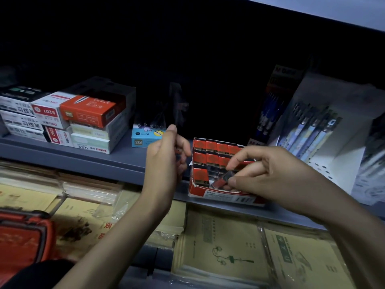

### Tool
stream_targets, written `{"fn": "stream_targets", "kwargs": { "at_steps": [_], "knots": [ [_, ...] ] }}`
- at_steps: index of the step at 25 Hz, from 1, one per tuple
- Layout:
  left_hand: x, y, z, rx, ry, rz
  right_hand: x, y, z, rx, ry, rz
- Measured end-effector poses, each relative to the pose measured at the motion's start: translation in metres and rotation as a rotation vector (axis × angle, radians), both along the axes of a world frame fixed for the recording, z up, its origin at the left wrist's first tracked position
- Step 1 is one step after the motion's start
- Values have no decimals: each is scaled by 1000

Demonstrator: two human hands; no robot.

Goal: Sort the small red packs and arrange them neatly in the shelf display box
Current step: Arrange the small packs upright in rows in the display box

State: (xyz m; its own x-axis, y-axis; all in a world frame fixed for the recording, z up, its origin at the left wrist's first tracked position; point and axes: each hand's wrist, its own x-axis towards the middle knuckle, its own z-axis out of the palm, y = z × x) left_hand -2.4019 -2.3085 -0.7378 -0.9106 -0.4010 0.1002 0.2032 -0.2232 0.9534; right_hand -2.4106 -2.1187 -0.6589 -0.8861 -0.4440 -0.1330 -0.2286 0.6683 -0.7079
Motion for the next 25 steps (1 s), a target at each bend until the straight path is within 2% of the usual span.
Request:
{"fn": "stream_targets", "kwargs": {
  "at_steps": [5, 9, 16, 18, 21, 23, 25],
  "knots": [
    [-1, 3, 0, -33, -2, 12, 0, -2, -7, 24, 73, 10],
    [-4, 6, -1, -49, -3, 26, -7, -8, -7, -1, 23, 11],
    [-2, 7, -2, -44, 4, 1, -12, -28, -9, 210, 119, 58],
    [1, 1, 2, 84, 15, -89, -11, -27, -9, 256, 143, 87],
    [3, -14, 11, 510, 44, -269, -6, -19, 1, 226, 187, 84],
    [4, -23, 16, 837, 71, -380, -2, -17, 7, 75, 281, 9],
    [5, -25, 19, 982, 104, -441, 4, -22, 10, -124, 376, -54]
  ]
}}
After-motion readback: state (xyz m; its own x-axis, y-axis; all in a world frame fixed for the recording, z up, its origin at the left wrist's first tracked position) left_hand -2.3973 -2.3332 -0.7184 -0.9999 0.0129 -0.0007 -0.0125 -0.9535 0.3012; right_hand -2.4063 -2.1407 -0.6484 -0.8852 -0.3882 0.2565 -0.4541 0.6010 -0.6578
